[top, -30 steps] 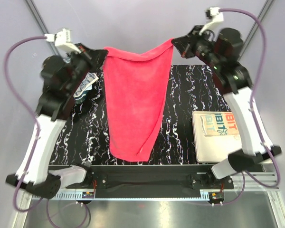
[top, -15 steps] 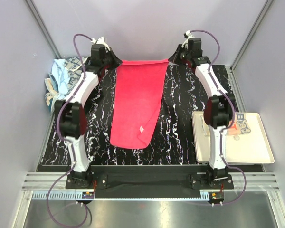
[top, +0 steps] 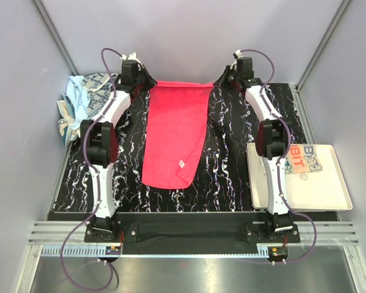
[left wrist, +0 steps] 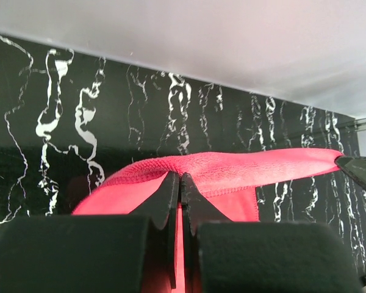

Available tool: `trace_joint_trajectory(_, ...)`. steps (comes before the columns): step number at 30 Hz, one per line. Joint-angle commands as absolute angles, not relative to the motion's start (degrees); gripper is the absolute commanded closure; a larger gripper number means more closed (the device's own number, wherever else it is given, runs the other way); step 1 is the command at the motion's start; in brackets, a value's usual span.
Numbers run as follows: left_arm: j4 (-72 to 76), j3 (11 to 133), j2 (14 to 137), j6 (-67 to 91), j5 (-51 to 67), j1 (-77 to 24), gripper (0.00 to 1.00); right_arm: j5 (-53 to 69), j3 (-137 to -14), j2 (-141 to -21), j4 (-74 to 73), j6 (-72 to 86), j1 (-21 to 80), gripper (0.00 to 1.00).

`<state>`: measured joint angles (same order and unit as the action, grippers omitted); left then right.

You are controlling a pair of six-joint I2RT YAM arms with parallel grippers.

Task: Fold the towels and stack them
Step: Flatten out the crumpled towel

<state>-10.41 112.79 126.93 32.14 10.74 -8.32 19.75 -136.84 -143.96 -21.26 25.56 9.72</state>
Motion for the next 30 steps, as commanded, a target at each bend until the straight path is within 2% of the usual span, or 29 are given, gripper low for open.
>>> trace_joint_trajectory(1,-6.9,112.6,126.4,32.4,11.0,-7.6,1.0,20.6,-134.7,-140.7,-17.7,26.5,8.9,1.0)
trace_joint_trajectory(4,-4.8,106.4,119.0,32.2,11.0,-7.9,1.0,20.5,-130.9,-136.5,-16.9,26.3,8.9,1.0)
trace_joint_trajectory(12,-1.8,81.1,88.3,32.2,6.9,-12.0,1.0,19.1,-107.6,-105.0,-14.2,25.1,11.8,1.0)
trace_joint_trajectory(16,-4.4,73.3,69.0,31.2,2.4,-16.6,1.0,16.4,-96.7,-87.2,-16.4,23.6,15.9,1.0)
trace_joint_trajectory(21,-11.0,70.4,55.0,30.4,-1.4,-24.6,1.0,14.2,-89.3,-70.7,-19.3,24.2,21.0,1.0)
trace_joint_trajectory(30,-17.5,75.4,43.3,31.6,1.0,-30.1,1.0,17.7,-90.7,-58.7,-24.0,27.0,21.7,1.0)
